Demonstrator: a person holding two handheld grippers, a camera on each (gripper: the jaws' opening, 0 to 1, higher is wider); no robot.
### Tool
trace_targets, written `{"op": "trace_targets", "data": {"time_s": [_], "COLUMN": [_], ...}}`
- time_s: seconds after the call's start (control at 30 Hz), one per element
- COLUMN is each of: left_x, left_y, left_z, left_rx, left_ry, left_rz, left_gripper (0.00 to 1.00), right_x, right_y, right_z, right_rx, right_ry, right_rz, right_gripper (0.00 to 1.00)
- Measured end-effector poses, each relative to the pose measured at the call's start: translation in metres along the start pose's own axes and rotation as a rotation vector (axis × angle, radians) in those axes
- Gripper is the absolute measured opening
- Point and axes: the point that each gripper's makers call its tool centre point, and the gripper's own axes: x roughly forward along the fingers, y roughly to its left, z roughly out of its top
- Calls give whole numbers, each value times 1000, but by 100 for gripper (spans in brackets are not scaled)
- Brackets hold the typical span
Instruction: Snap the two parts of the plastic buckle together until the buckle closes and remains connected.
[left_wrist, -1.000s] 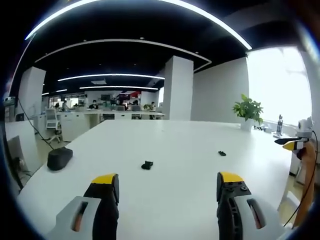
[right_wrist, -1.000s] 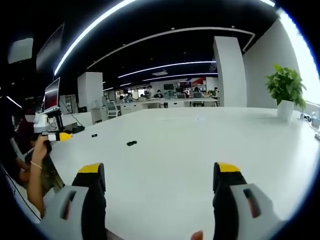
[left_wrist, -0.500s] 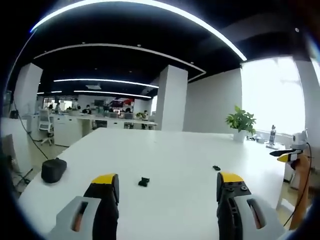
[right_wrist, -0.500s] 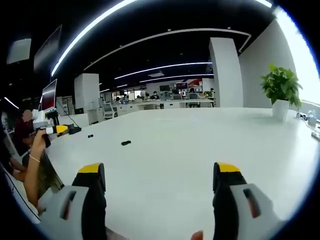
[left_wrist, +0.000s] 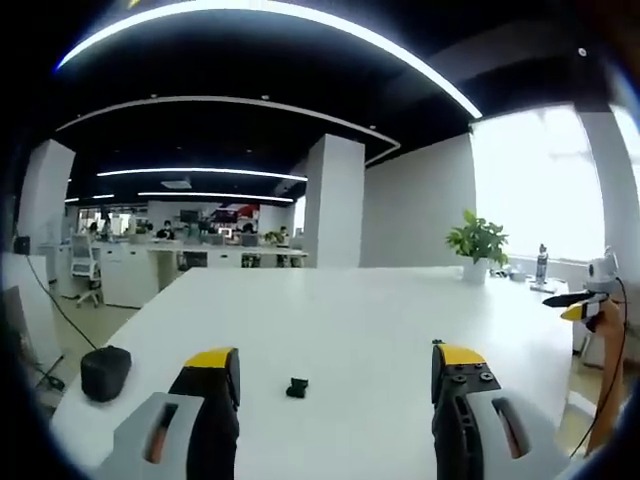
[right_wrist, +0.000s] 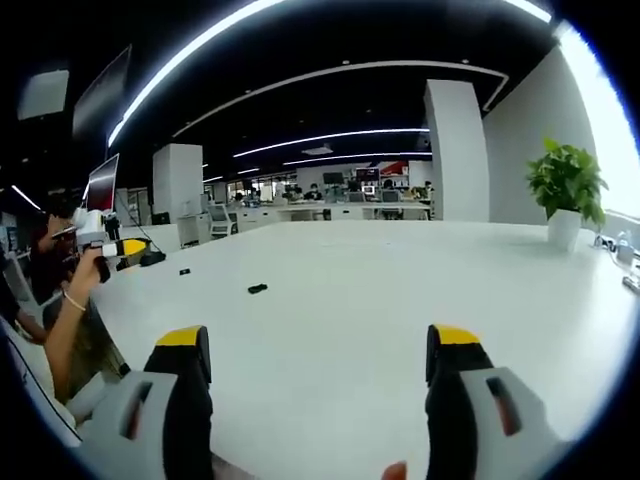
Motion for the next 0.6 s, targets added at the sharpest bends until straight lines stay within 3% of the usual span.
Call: {"op": "trace_targets", "data": {"time_s": [0.23,0.6], "left_x": [10,25], "left_y": [-1,0], "left_z": [-13,-18], "left_rx": [-18,10], "left_ry": [49,112], "left_rz": [-28,-45], "left_gripper": [80,80], "right_x": [-1,0], "right_y": [1,0], "right_z": [1,0], "right_rx": [-5,-4], "right_ry": [1,9], "right_rz": [0,0], "right_gripper": [90,90]}}
